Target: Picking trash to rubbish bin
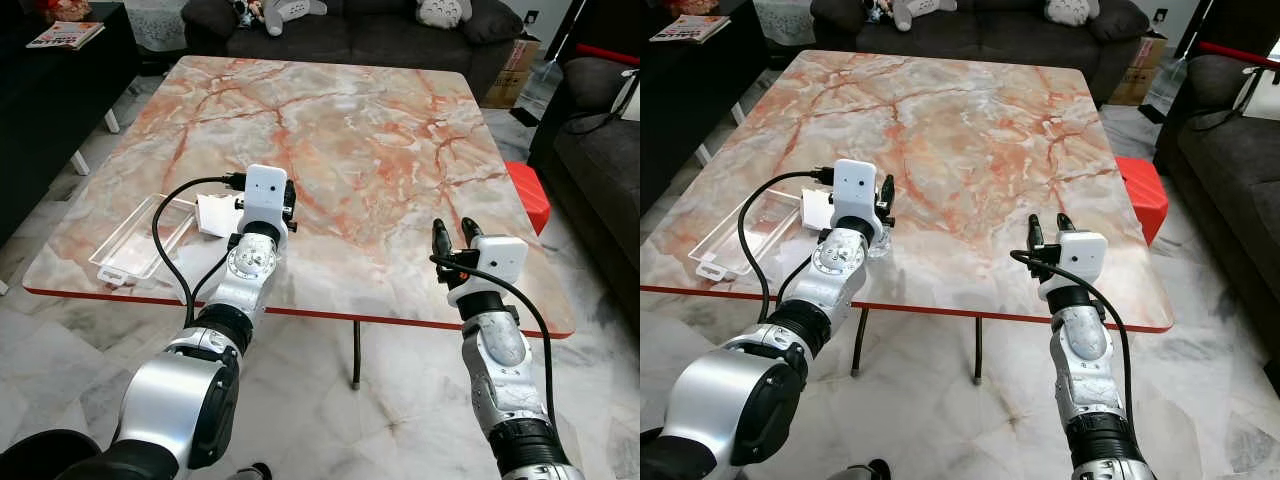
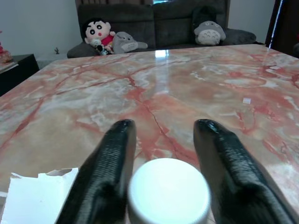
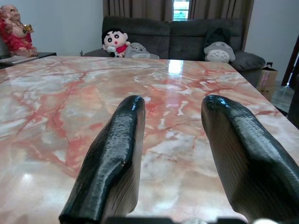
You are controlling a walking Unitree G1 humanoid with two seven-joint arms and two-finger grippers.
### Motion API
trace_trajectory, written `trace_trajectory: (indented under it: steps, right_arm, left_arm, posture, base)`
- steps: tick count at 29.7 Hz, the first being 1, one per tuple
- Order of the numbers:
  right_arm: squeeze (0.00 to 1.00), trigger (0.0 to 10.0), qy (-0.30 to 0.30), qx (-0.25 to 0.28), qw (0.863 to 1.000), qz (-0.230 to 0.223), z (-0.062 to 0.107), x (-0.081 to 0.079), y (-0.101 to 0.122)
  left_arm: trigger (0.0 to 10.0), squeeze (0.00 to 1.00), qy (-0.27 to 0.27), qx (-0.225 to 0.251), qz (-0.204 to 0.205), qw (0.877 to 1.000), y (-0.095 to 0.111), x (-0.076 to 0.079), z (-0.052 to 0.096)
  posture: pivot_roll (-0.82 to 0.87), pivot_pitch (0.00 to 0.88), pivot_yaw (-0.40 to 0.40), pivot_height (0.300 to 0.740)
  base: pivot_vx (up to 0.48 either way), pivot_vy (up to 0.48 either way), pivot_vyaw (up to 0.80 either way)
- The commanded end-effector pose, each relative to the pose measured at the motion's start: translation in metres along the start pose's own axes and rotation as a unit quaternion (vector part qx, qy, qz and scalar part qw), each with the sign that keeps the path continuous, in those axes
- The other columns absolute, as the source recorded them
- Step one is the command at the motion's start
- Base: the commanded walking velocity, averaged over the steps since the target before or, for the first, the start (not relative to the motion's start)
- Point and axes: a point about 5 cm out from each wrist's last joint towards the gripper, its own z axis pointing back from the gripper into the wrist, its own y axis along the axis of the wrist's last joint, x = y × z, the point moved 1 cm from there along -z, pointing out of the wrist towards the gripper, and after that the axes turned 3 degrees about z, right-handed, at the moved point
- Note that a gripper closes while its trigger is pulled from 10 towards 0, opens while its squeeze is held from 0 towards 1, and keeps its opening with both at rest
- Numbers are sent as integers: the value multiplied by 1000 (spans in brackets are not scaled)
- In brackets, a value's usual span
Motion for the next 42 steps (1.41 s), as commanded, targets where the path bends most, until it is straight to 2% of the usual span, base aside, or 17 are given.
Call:
trace_trajectory:
  steps: [1, 17, 20, 21, 22, 23, 24, 33, 42]
  right_arm:
    - [0, 10000, -7, 3, 1000, 0, -1, 5, 3]
    - [0, 10000, -3, 1, 1000, -1, -3, 3, 3]
    - [0, 10000, -3, 3, 1000, 0, -5, 4, 4]
    - [0, 10000, -4, 5, 1000, 1, -5, 4, 5]
    - [0, 10000, -4, 5, 1000, 1, -5, 4, 5]
    - [0, 10000, -5, 7, 1000, 2, -6, 5, 6]
    - [0, 10000, -8, 12, 1000, 2, -7, 5, 8]
    - [0, 10000, -44, 50, 998, -14, -16, 16, 30]
    - [0, 10000, -64, 58, 996, -12, -17, 22, 35]
  left_arm:
    - [0, 0, -2, 7, 4, 1000, 4, 3, -1]
    - [0, 0, -15, 1, -8, 1000, -5, 5, 4]
    - [0, 0, -17, 26, -4, 999, 3, 4, 3]
    - [4510, 0, -17, 39, -8, 999, 7, 4, 3]
    - [4510, 0, -17, 47, -10, 999, 9, 4, 3]
    - [9059, 0, -19, 56, -12, 998, 11, 4, 3]
    - [10000, 0, -27, 74, -11, 997, 16, 6, 4]
    - [10000, 0, -45, 108, 2, 993, 12, 10, 16]
    - [10000, 0, -53, 119, 3, 992, 13, 11, 21]
  posture:
    - [64, 99, -72, 740]
    - [66, 85, -74, 740]
    - [68, 81, -74, 740]
    - [69, 74, -72, 740]
    - [69, 74, -72, 740]
    - [69, 74, -72, 740]
    - [72, 65, -71, 740]
    - [71, 38, -67, 740]
    - [74, 16, -60, 740]
  base:
    - [0, 0, 0]
    - [0, 0, 0]
    - [0, 0, 0]
    - [0, 0, 0]
    - [0, 0, 0]
    - [0, 0, 0]
    - [0, 0, 0]
    - [0, 0, 0]
    - [0, 0, 0]
